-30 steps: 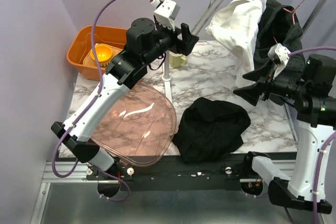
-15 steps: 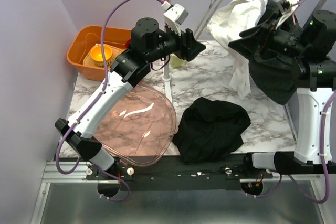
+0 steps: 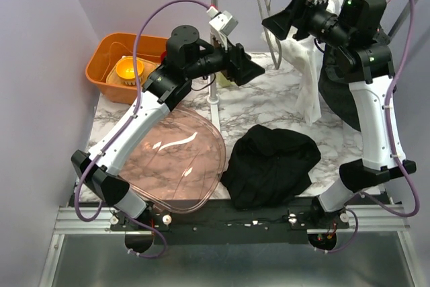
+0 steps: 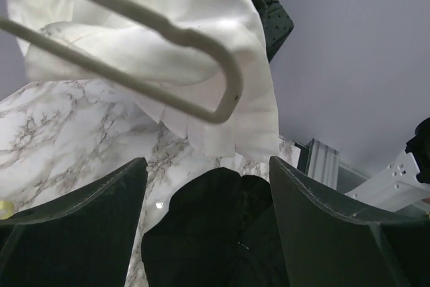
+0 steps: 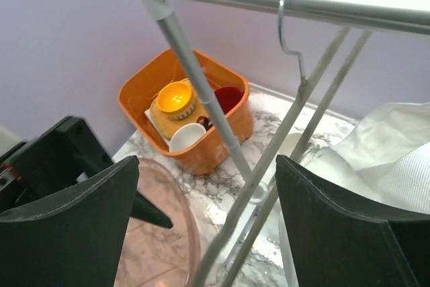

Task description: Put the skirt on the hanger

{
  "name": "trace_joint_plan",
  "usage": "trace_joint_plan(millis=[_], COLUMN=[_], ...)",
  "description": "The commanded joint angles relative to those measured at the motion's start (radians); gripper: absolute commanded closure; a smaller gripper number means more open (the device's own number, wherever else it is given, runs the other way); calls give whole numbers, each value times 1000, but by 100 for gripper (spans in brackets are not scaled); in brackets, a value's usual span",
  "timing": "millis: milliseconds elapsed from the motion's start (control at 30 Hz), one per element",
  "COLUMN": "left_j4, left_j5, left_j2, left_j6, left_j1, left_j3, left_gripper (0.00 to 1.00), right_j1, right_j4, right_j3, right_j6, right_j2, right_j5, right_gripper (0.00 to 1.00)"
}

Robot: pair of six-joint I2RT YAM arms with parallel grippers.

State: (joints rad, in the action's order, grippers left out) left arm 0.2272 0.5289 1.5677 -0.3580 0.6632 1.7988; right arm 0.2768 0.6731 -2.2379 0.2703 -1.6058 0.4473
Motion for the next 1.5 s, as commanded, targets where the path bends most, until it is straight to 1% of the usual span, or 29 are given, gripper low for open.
trace_joint_plan(millis=[0,67,100,133,167,200,233,300,333,400,433,500,600,633,700,733,833,1000,1133,1200,1300,1333,1433,1467], left_j4=[-91,-110,-115,-127,-134,-140,-149,-150,-144,-135,-120,-112,-100,-107,-124,-143,-158,-149,-137,-134,-120,-112,-98,-95], left_j5=[40,25,19,7,5,0,2,-4,-6,-24,-30,-52,-76,-81,-86,-81,-76,-79,-81,-89,-107,-116,-96,-92], left_j2=[-142,-185,-231,-254,-277,-320,-342,-397,-414,-463,-478,-523,-570,-580,-613,-623,-652,-678,-678,-673,-666,-661,-649,-644], left_j6=[-29,-24,-22,-18,-16,-16,-16,-10,-4,28,40,79,109,110,100,99,94,105,96,79,36,19,-4,-15], left_j1=[-45,-66,-76,-86,-96,-102,-108,-120,-125,-128,-128,-129,-131,-131,-131,-131,-132,-132,-134,-134,-134,-134,-136,-136], left_j3=[-113,-202,-235,-309,-347,-383,-451,-515,-571,-621,-668,-716,-795,-834,-871,-903,-938,-948,-944,-944,-940,-940,-941,-944], left_gripper=[16,16,15,14,14,14,14,14,14,14,13,13,13,12,11,11,11,6,4,1,1,1,1,1], right_j1=[39,41,41,41,41,39,41,42,42,47,47,53,61,62,67,67,68,68,68,68,68,67,68,67], right_j4=[20,29,32,40,42,46,51,59,69,77,82,91,103,105,105,105,95,60,62,68,85,95,115,121], right_j3=[-51,-65,-68,-71,-68,-69,-69,-69,-71,-78,-80,-88,-106,-112,-126,-132,-173,-232,-232,-218,-143,-94,7,88], right_j6=[-45,-74,-83,-98,-109,-115,-126,-134,-137,-144,-151,-160,-167,-169,-178,-184,-191,-197,-201,-201,-210,-217,-259,-302], right_j2=[-49,-77,-83,-88,-94,-103,-108,-118,-123,-129,-137,-147,-166,-170,-183,-187,-194,-160,-129,-112,-62,-40,68,99], right_j5=[-292,-324,-349,-363,-378,-381,-380,-360,-355,-349,-348,-340,-326,-325,-315,-314,-294,-249,-219,-190,-142,-127,-58,-36], right_gripper=[15,21,23,27,28,29,33,39,43,47,51,57,68,74,82,88,99,99,99,99,99,99,99,99])
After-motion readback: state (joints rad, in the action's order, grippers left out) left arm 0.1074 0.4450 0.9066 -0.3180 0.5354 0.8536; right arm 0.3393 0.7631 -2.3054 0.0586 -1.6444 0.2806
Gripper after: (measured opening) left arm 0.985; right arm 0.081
